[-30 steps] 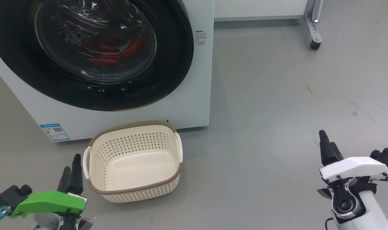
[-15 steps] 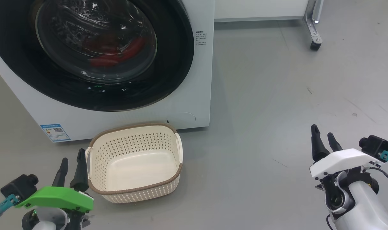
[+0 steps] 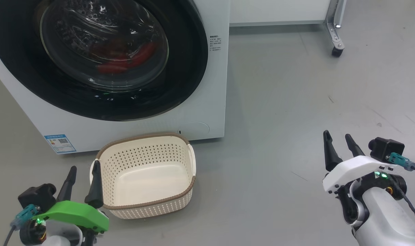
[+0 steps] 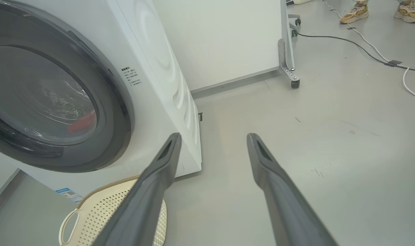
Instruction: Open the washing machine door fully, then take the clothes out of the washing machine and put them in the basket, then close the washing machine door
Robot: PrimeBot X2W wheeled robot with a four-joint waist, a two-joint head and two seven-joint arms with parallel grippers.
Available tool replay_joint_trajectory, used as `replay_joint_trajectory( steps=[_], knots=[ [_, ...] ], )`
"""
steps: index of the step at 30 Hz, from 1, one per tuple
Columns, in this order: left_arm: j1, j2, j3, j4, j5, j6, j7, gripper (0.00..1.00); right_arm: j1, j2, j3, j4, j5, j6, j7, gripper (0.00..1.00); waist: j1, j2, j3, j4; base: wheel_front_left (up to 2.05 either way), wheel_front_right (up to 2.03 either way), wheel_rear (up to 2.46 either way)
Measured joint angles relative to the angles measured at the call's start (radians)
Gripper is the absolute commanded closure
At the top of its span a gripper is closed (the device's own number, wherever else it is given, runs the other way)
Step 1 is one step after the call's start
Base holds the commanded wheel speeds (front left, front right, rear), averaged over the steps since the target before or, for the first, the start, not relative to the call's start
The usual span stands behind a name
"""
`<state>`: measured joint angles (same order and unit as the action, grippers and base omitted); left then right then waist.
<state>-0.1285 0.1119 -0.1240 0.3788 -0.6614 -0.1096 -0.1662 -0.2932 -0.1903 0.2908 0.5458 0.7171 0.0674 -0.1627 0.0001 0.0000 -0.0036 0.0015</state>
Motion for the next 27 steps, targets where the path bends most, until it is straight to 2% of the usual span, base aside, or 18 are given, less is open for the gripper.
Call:
replay_joint_trajectory(
  steps=[17,27],
  knots=[
    [-0.014,-0.007,-0.021,0.006,0.275,0.016,-0.056,0.0,-0.079,-0.035,0.091,0.065,-0.213,-0.008,-0.057,0.0,0.0,0.0,-0.002,0.0,0.0,0.0,0.0],
    [-0.023,-0.015,-0.013,0.006,0.39,0.017,-0.085,0.0,-0.123,-0.045,0.116,0.085,-0.301,-0.009,-0.086,0.0,0.0,0.0,0.0,-0.001,0.0,0.0,0.0]
  ],
)
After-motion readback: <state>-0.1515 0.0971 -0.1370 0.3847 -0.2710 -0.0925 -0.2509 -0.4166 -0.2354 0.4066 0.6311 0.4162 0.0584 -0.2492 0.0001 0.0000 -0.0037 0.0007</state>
